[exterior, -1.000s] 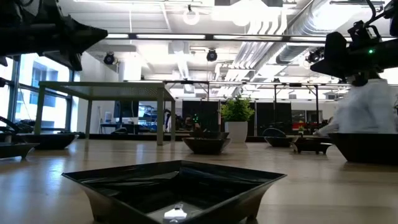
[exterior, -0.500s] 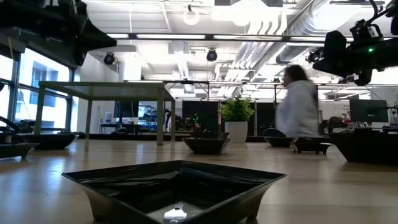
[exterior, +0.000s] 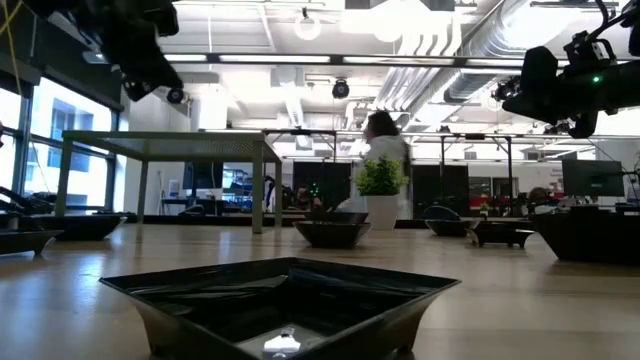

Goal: Pick & Place Mini shaped plates
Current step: Put the black leaf-shaped plate on the left shelf

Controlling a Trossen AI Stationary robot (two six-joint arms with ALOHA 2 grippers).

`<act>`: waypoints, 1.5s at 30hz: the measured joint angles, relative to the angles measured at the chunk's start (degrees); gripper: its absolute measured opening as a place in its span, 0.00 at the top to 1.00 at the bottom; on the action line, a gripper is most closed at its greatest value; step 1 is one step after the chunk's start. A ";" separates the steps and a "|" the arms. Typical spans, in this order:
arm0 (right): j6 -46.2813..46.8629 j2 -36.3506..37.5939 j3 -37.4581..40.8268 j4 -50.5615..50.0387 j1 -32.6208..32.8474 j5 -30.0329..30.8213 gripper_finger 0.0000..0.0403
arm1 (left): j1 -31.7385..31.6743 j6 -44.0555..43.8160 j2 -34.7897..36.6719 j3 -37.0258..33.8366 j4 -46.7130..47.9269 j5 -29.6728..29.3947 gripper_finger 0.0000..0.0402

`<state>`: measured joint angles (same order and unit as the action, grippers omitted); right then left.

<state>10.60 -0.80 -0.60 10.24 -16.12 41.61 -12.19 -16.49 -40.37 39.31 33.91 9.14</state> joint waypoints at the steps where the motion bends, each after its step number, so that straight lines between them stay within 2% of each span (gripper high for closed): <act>1: -0.34 0.00 -0.01 -0.02 0.00 -0.04 0.95 | 1.72 -0.76 -0.41 0.37 1.41 -0.16 1.00; 7: -0.53 0.00 -0.02 -1.15 0.00 -1.48 0.95 | 11.47 -9.80 -2.62 0.54 11.82 -2.78 0.98; 13: -0.19 0.00 0.00 -1.40 0.00 -1.69 0.96 | 16.14 -18.69 -7.63 0.52 20.13 -12.83 0.87; 17: -0.15 0.00 0.00 -1.40 0.00 -1.76 0.95 | 15.96 -23.91 -11.45 0.21 21.45 -14.21 0.76; 20: -0.13 0.00 0.00 -1.40 0.00 -2.50 0.96 | 15.96 -24.51 -13.07 -0.86 21.01 -14.51 0.73; 27: -0.15 0.00 0.00 -1.42 0.00 -2.91 0.96 | 12.83 -26.45 -12.19 -5.23 19.35 -14.81 0.90; 30: -0.15 0.00 0.00 -1.55 0.00 -2.89 0.96 | 9.74 -25.74 -12.22 -6.62 19.13 -14.31 0.92; 33: -0.15 0.00 -0.01 -1.64 0.00 -2.89 0.96 | 7.24 -24.21 -12.36 -7.68 17.42 -12.55 0.86; 40: -0.15 0.00 0.00 -1.81 0.00 -2.85 0.96 | 4.57 -21.66 -12.38 -8.16 17.18 -13.38 0.61; 45: -0.15 0.00 0.00 -1.83 0.00 -2.81 0.96 | 4.62 -21.23 -12.77 -10.36 14.85 -14.27 0.56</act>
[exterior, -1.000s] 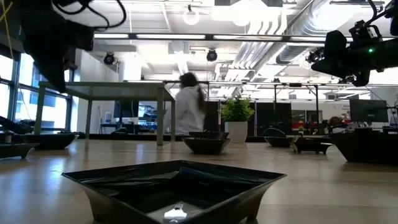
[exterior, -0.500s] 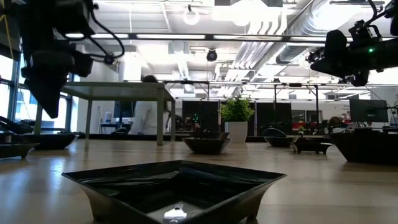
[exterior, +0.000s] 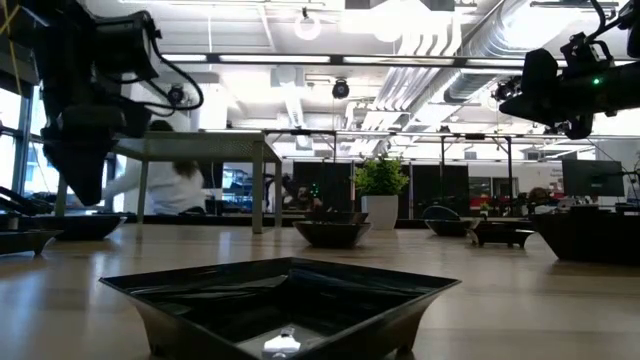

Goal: Pick & Place Mini shaped plates
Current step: Put the black leaf-shaped plate on the left shelf

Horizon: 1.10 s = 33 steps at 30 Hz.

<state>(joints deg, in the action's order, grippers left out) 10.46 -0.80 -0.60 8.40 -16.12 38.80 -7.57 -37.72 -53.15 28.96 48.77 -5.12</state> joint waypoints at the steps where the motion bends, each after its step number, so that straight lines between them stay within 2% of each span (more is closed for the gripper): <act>1: 0.00 0.01 -0.01 0.00 0.00 0.01 0.96 | 0.06 -0.02 0.00 -0.56 -1.07 0.18 0.56; 16: -0.29 0.00 0.00 -0.04 0.00 1.16 0.96 | 0.06 -4.57 0.00 -1.56 -1.68 -3.50 0.55; 24: -0.39 0.02 0.00 -1.29 0.00 1.14 0.96 | 0.06 -4.55 0.02 -5.95 -5.92 1.60 0.56; 28: -0.39 0.02 -0.01 -1.27 0.00 1.14 0.96 | 0.06 -4.77 0.02 -6.14 -5.85 2.46 0.63; 33: -0.40 0.00 0.00 -1.27 0.00 1.14 0.96 | 0.06 -4.15 0.04 -6.13 -5.83 6.15 0.79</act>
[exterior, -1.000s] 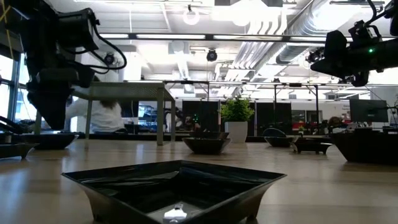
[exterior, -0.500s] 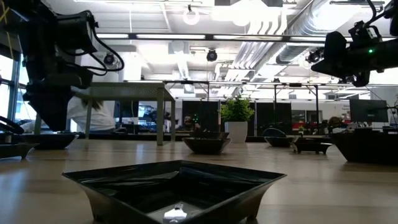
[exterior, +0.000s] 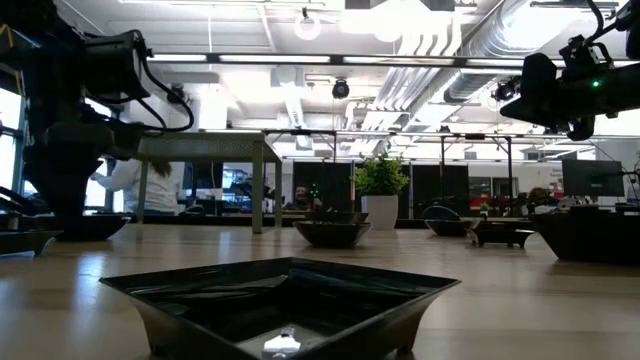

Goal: Pick & Place Mini shaped plates
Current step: Put the black leaf-shaped plate on the left shelf

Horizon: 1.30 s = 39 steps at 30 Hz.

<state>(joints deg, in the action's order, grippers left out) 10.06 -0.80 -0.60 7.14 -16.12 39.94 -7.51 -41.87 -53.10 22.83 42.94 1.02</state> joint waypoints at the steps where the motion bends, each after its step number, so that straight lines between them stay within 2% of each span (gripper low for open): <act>1: 0.00 0.00 0.00 0.00 0.00 0.00 0.96 | 0.00 0.02 0.00 0.00 0.06 0.55 0.83; 6: -0.02 0.02 0.00 0.00 0.00 0.15 0.96 | 0.00 2.05 0.55 1.26 0.04 4.54 0.98; 14: -0.04 0.02 0.00 -0.02 0.00 0.35 0.96 | 0.00 3.89 0.76 8.41 0.55 9.35 0.99; 18: -0.02 0.02 -0.01 -0.02 0.00 0.43 0.96 | 0.02 2.25 1.01 13.57 0.52 13.75 0.99; 24: -0.04 0.01 0.00 -0.02 0.00 0.44 0.96 | 0.02 -2.75 2.80 22.45 0.48 14.70 1.00; 28: -0.03 0.02 -0.01 -0.03 0.00 0.44 0.96 | 0.02 -11.33 4.19 27.24 0.45 8.54 1.00; 34: 0.24 0.01 0.00 -0.04 0.00 0.44 0.96 | -2.13 -34.12 6.39 30.08 1.05 -10.06 1.00; 36: 0.26 0.02 0.00 -0.03 0.00 0.53 0.96 | -4.14 -40.51 7.58 30.10 1.09 -13.84 1.00; 39: 0.31 0.01 0.00 -0.02 -0.02 1.38 0.96 | -7.37 -45.48 8.70 30.14 2.46 -17.16 1.00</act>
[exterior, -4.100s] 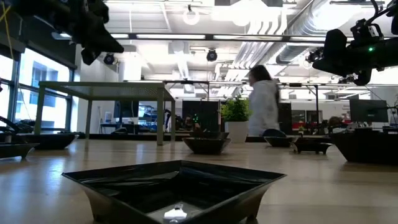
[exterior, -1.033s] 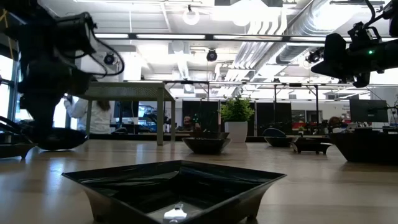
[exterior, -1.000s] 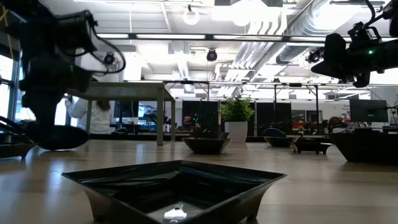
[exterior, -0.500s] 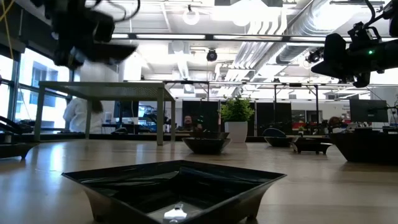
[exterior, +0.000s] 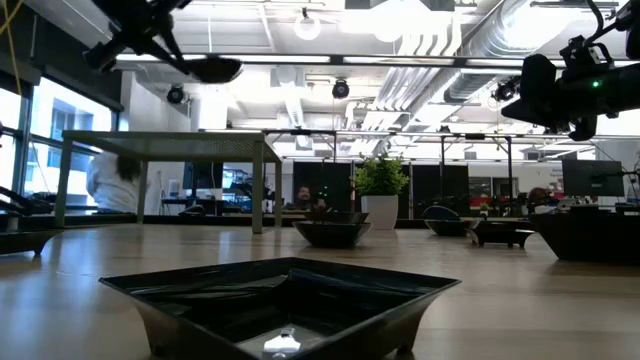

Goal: Pick & Place Mini shaped plates
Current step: Put the black leaf-shaped plate on the left shelf

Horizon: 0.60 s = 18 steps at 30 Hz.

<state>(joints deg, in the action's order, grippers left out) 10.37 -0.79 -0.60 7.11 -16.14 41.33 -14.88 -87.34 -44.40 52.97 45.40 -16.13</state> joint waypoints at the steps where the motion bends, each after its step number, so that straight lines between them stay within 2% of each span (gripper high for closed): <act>1: 0.00 0.00 -0.02 0.01 0.02 0.15 0.96 | -1.46 -1.29 0.16 0.00 1.32 -0.87 1.00; 6: 0.09 0.00 0.00 0.02 0.02 0.15 0.96 | -10.18 -4.49 0.53 0.00 8.29 -5.40 1.00; 11: 0.09 0.01 -0.02 0.02 0.02 0.12 0.96 | -20.20 -2.35 0.41 -0.05 8.91 -7.12 1.00; 18: -0.15 -0.01 -0.02 0.01 0.02 0.12 0.96 | -35.03 6.48 0.26 -0.10 12.44 -0.38 1.00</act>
<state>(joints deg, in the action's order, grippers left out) 10.22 -0.80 -0.62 7.12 -16.12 41.45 -49.91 -80.87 -44.14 52.87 57.85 -16.51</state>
